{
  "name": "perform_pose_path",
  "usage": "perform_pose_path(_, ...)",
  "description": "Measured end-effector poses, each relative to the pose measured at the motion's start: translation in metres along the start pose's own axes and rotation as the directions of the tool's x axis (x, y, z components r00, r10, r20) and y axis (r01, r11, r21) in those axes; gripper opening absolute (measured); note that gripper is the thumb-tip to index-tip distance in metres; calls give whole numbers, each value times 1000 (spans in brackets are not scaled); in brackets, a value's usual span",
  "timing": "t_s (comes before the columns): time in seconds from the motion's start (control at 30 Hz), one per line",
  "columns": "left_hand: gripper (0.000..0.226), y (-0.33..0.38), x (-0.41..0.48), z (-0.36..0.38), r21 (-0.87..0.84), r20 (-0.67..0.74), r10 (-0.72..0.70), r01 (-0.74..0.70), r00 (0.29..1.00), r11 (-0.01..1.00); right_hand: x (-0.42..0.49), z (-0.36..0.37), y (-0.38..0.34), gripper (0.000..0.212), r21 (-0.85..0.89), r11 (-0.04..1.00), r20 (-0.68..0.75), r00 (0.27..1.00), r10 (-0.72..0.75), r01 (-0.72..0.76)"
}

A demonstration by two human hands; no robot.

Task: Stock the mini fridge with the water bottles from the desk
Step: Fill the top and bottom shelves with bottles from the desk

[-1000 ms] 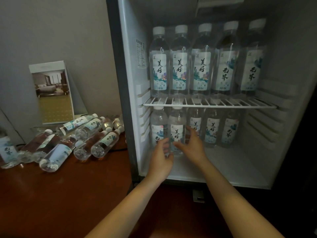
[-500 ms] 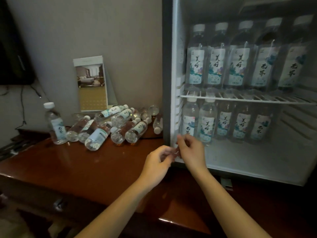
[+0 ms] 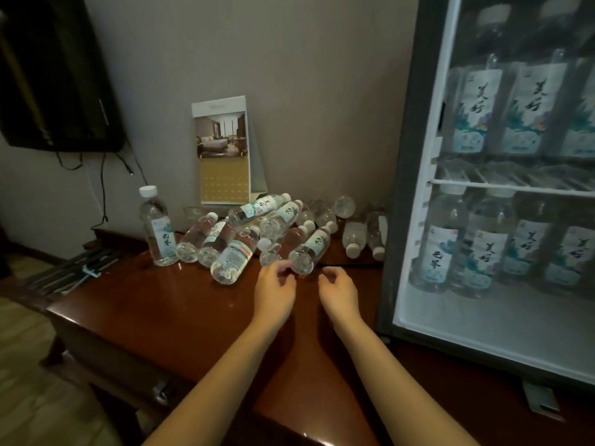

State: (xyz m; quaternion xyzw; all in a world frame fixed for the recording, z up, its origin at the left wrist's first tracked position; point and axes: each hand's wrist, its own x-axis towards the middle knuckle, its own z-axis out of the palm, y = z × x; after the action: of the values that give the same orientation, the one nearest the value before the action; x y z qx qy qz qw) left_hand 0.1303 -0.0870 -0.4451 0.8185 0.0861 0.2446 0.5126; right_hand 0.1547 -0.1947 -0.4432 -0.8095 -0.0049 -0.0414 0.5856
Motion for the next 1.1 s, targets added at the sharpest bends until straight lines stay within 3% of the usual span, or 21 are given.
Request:
perform_pose_path(0.13, 34, 3, 36, 20, 116, -2, 44, -44, 999, 992, 41, 21, -9, 37, 172, 974, -46, 986, 159, -149)
perform_pose_path(0.23, 38, 1, 51, 31, 251, 5, 26, -27, 1000, 968, 64, 30, -10, 38, 238, 954, -42, 979, 198, -183)
perform_pose_path(0.37, 39, -5, 52, 36, 366, -32, 107, -88, 994, 926, 80, 40, -6, 37, 302, 929, 5, 975, 223, -214)
perform_pose_path(0.5, 40, -12, 59, 32, 408, -107, 117, -64, 987, 911, 84, 38, -7, 54, 436, 864, 65, 966, 248, -252)
perform_pose_path(0.67, 26, -12, 60, 24, 505, -136, 141, -54, 981, 861, 72, 31, -17, 34, 443, 859, 151, 966, 209, -256)
perform_pose_path(0.9, 38, -19, 55, 10, 475, -83, 72, -24, 994, 880, 56, 22, -18, 34, 364, 878, 261, 939, 223, -310)
perform_pose_path(1.0, 37, -16, 46, 6, 461, -26, 40, -23, 999, 887, 46, 11, -17, 19, 374, 882, 338, 928, 159, -288)
perform_pose_path(1.1, 32, -20, 40, -1, 411, 45, -52, 29, 998, 911, 33, 4, -17, 36, 380, 900, 385, 921, 53, -211)
